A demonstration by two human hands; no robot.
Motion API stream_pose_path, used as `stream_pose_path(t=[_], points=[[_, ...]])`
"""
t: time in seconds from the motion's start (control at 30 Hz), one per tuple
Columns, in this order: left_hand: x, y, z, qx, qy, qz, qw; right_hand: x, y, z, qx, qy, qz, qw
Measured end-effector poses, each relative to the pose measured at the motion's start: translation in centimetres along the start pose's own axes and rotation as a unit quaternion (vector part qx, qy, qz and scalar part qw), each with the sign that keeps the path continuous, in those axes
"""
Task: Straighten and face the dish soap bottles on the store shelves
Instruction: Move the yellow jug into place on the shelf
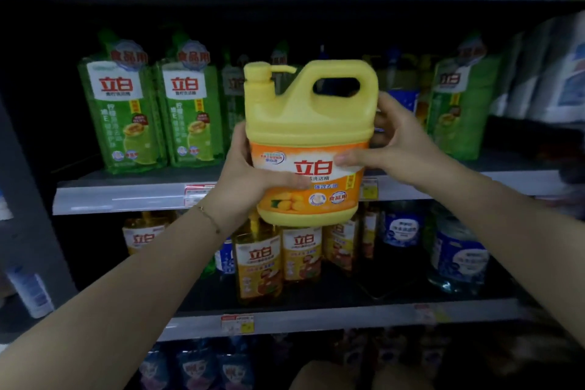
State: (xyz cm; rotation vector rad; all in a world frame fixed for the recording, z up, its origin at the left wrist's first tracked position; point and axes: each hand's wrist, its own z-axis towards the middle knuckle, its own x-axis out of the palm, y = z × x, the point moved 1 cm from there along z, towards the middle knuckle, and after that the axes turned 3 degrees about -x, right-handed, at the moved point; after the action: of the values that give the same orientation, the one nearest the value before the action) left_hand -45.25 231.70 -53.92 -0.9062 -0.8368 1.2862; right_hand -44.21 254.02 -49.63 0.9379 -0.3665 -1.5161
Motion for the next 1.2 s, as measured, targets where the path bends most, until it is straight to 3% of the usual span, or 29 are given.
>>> stream_pose_path(t=[0.43,0.73,0.97,1.03,1.13,1.2], points=[[7.0,-2.0,8.5,-0.006,-0.021,-0.002,1.0,-7.9,-1.4,4.5,-0.049,-0.06,-0.02,0.997],[9.2,0.7,12.6,-0.019,-0.044,0.009,0.999,-8.7,-7.3,7.3,-0.015,-0.078,0.012,0.997],[9.2,2.8,15.8,-0.036,-0.112,-0.011,0.993,-7.2,-10.9,9.6,0.039,-0.119,-0.085,0.989],[9.7,3.5,16.3,-0.009,-0.135,0.007,0.991,-7.4,-12.1,10.2,0.062,-0.168,-0.113,0.977],[10.5,4.5,16.9,0.021,-0.176,0.05,0.983,-9.0,-14.5,11.1,0.101,-0.314,-0.168,0.929],[10.8,5.1,17.4,0.028,-0.201,0.084,0.975,-10.0,-15.4,11.7,0.168,-0.345,-0.167,0.908]])
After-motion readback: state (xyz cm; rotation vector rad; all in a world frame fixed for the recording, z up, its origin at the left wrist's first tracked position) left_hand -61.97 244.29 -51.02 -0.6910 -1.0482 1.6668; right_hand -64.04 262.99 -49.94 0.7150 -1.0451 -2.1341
